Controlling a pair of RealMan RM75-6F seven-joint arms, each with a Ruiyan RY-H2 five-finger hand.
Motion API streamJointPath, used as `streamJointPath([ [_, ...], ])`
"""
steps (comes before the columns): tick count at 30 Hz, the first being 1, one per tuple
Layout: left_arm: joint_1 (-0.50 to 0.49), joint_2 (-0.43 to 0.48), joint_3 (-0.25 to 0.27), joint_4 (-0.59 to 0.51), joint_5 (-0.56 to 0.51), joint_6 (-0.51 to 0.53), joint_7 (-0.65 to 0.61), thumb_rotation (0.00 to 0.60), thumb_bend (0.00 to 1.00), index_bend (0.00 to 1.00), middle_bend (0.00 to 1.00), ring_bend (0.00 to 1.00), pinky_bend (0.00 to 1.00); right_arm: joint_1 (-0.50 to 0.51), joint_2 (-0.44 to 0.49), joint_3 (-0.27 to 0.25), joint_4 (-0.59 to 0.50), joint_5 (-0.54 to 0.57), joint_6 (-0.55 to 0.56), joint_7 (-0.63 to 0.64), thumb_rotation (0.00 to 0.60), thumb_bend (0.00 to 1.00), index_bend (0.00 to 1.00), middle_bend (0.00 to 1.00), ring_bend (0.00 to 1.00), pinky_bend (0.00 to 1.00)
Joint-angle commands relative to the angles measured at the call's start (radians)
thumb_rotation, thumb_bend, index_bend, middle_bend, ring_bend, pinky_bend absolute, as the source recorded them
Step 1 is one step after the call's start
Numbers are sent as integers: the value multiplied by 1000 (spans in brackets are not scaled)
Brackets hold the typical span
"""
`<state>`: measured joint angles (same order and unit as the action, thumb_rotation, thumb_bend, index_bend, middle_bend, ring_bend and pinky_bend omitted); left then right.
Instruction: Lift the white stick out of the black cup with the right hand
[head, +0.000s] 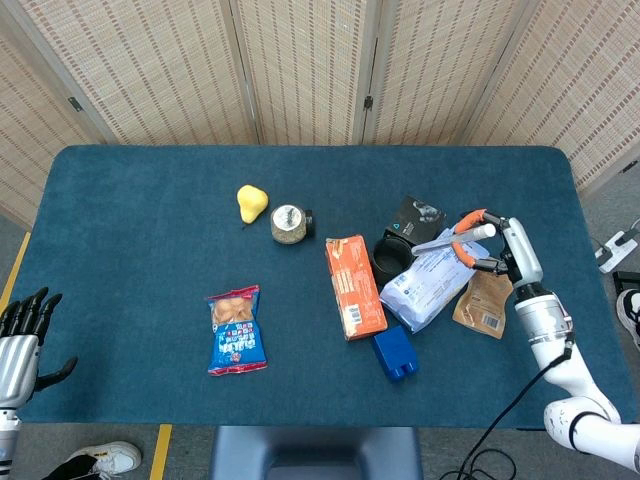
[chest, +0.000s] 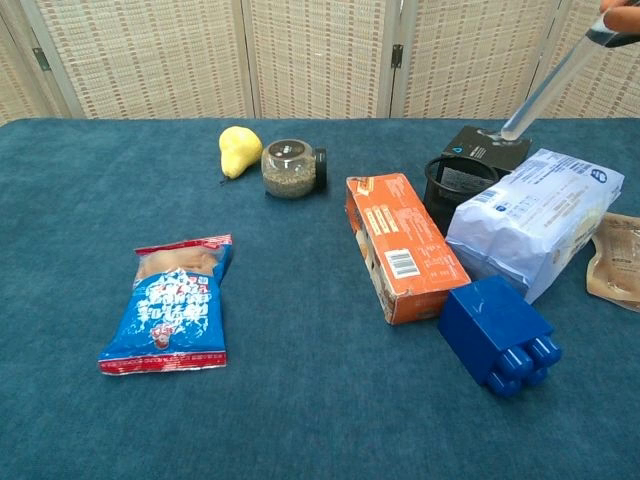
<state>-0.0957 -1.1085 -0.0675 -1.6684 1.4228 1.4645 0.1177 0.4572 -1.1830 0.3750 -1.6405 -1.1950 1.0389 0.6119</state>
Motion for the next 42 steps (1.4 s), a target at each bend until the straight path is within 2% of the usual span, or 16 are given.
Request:
streamJointPath([
  [1, -1, 0, 0, 1, -1, -2, 0, 600, 255, 106, 41, 0, 54, 19, -96, -26, 78, -4, 160, -376, 600, 393, 685, 491, 238, 148],
  [3, -2, -1, 0, 1, 0, -2, 0, 600, 255, 106, 41, 0, 54, 15, -92, -21, 52, 11, 142, -332, 600, 393, 685, 491, 238, 148],
  [10, -4, -4, 0, 4, -1, -5, 0, 600, 255, 106, 41, 0, 55, -17, -4, 28, -76, 66, -12, 34, 600, 393, 685, 493, 238, 149],
  [16, -6, -6, 1, 6, 0, -7, -2, 600, 255, 106, 41, 0, 54, -46, 77, 51, -139, 52, -126, 290, 600, 393, 685, 495, 238, 150],
  [19, -6, -7, 2, 6, 1, -8, -3, 600, 255, 106, 41, 0, 54, -53, 114, 54, -144, 33, -176, 374, 600, 393, 685, 497, 238, 152],
  [21, -6, -7, 2, 7, 1, -8, -3, 600, 255, 106, 41, 0, 54, -52, 121, 48, -131, 20, -179, 363, 600, 393, 685, 498, 238, 154],
  [23, -6, -7, 2, 8, 0, -8, -3, 600, 255, 106, 41, 0, 54, -45, 109, 33, -107, 11, -150, 283, 600, 393, 685, 499, 238, 155],
  [29, -6, -7, 2, 10, -2, -9, -5, 600, 255, 106, 41, 0, 55, -16, -19, -7, -4, 6, 70, -159, 600, 393, 685, 500, 238, 156],
  [32, -6, -8, 3, 12, -4, -11, -5, 600, 255, 106, 41, 0, 54, -6, -81, -20, 48, -13, 168, -332, 600, 394, 685, 501, 238, 156],
  [34, -7, -9, 2, 13, -4, -11, -6, 600, 255, 106, 41, 0, 54, -1, -111, -24, 72, -24, 207, -396, 600, 394, 685, 502, 238, 156],
  [38, -8, -10, 1, 15, -3, -10, -7, 600, 255, 106, 41, 0, 54, -4, -115, -23, 46, -10, 195, -361, 600, 395, 685, 502, 238, 156],
  [42, -8, -13, 3, 17, -2, -12, -10, 600, 256, 106, 41, 0, 55, -15, -81, -12, -17, 8, 129, -208, 600, 399, 685, 504, 238, 156],
])
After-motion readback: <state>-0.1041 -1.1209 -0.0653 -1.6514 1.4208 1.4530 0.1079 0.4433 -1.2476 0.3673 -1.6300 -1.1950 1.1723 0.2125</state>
